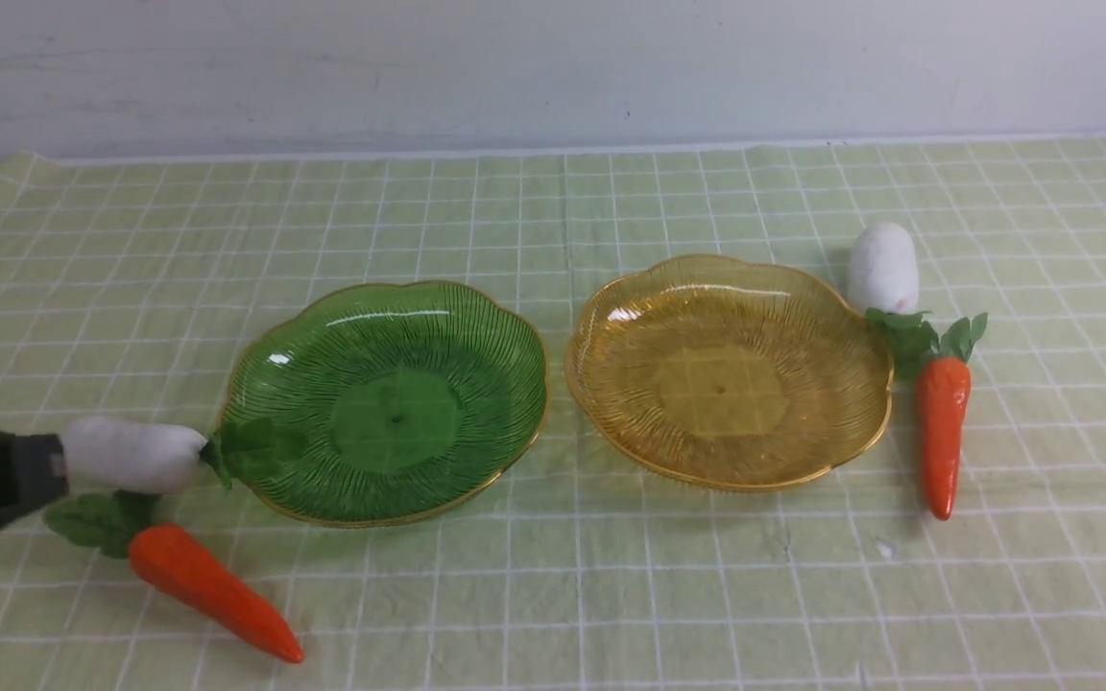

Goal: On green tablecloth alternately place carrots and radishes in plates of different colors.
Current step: 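Pick up the carrot and put it on the nearest plate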

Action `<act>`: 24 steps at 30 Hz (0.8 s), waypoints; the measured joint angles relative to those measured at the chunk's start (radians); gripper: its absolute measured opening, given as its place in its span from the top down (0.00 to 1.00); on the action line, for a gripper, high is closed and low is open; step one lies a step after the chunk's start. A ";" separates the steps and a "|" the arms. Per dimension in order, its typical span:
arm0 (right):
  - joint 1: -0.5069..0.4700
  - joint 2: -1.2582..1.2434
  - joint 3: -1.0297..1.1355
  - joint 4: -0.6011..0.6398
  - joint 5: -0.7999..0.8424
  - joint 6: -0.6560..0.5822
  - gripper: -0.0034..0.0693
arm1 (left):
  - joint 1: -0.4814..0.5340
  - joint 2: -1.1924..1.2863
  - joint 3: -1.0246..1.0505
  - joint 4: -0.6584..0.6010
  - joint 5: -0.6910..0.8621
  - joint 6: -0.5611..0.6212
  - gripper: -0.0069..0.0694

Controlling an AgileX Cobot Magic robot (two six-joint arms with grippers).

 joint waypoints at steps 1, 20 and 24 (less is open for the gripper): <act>0.000 0.000 0.000 0.001 -0.005 0.000 0.97 | 0.000 0.021 0.000 0.002 0.004 0.000 0.92; 0.000 0.471 -0.608 -0.187 0.685 -0.242 0.97 | 0.000 0.577 -0.003 0.014 -0.185 -0.142 0.72; 0.000 0.666 -0.781 -0.215 0.915 -0.329 0.97 | 0.000 0.639 -0.003 0.036 -0.201 -0.190 0.50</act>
